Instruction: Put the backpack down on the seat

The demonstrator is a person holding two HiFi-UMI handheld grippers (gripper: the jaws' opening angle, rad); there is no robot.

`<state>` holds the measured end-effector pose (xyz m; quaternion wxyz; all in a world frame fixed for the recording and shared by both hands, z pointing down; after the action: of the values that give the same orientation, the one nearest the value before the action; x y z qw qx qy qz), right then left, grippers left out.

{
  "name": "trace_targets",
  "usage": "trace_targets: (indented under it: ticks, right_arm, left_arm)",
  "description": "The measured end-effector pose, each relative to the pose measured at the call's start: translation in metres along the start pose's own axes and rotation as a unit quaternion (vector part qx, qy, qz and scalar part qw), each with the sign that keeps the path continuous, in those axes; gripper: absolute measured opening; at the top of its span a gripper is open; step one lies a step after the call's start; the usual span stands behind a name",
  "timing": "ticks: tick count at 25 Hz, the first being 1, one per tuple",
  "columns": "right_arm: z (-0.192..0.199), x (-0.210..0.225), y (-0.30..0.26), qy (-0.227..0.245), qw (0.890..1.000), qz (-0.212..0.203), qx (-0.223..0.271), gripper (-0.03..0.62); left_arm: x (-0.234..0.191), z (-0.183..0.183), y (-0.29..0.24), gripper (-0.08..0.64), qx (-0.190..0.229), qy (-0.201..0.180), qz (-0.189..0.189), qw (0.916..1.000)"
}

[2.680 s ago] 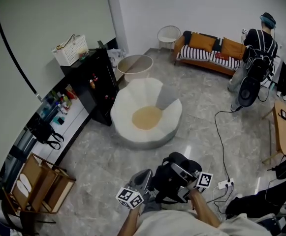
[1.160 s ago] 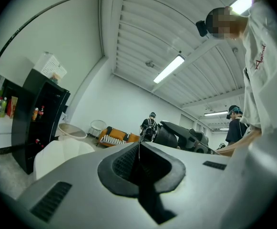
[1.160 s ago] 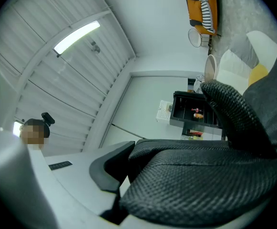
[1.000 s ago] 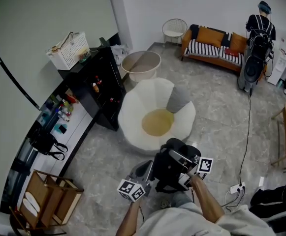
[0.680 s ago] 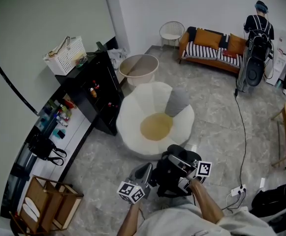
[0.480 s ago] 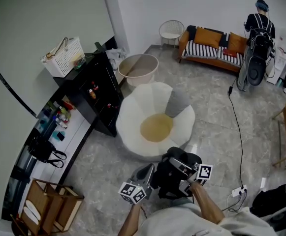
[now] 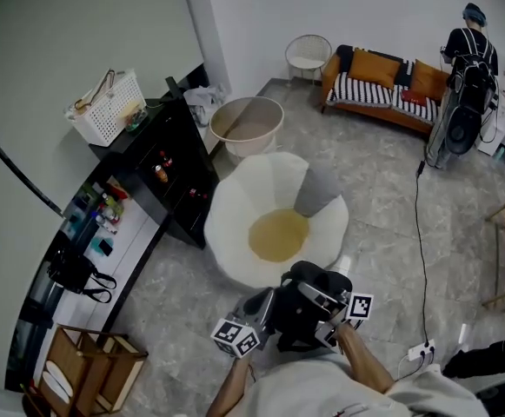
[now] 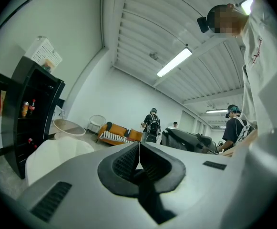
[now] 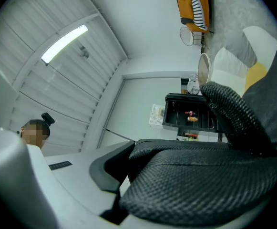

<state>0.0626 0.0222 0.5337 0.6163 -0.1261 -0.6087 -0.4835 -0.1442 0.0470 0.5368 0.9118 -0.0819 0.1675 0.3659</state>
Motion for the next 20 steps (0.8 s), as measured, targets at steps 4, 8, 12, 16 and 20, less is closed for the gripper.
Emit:
trace_targets:
  ticks: [4, 8, 12, 16, 20]
  right_arm:
    - [-0.035, 0.012, -0.023, -0.006, 1.000, -0.006, -0.007, 0.043]
    - [-0.071, 0.026, -0.041, -0.004, 1.000, -0.010, -0.020, 0.043]
    - [-0.107, 0.039, -0.057, -0.004, 1.000, -0.021, -0.023, 0.043]
    - [-0.140, 0.054, -0.072, -0.001, 0.999, -0.026, -0.036, 0.043]
    - [-0.169, 0.068, -0.081, -0.008, 0.999, -0.026, -0.042, 0.043]
  left_arm:
    - [-0.019, -0.015, -0.031, 0.032, 0.000, -0.011, -0.006, 0.9999]
    - [-0.035, -0.029, -0.061, 0.032, 0.000, -0.014, -0.016, 0.9998]
    - [-0.053, -0.036, -0.092, 0.032, 0.005, -0.019, -0.023, 0.9995]
    - [-0.070, -0.045, -0.122, 0.032, 0.008, -0.028, -0.026, 0.9992]
    - [-0.083, -0.051, -0.150, 0.032, 0.014, -0.020, -0.034, 0.9991]
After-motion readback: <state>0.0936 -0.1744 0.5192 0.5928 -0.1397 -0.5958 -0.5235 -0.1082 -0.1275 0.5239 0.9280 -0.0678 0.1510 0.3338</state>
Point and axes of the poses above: the fingertips, and each gripper's own axes: y backward along the fingers, x to its right, z out of its underside, the point moved 9 cm from there along y, backward along the fingers, and after that the axes turned 1 degree about -z, right-handed, at the moved point
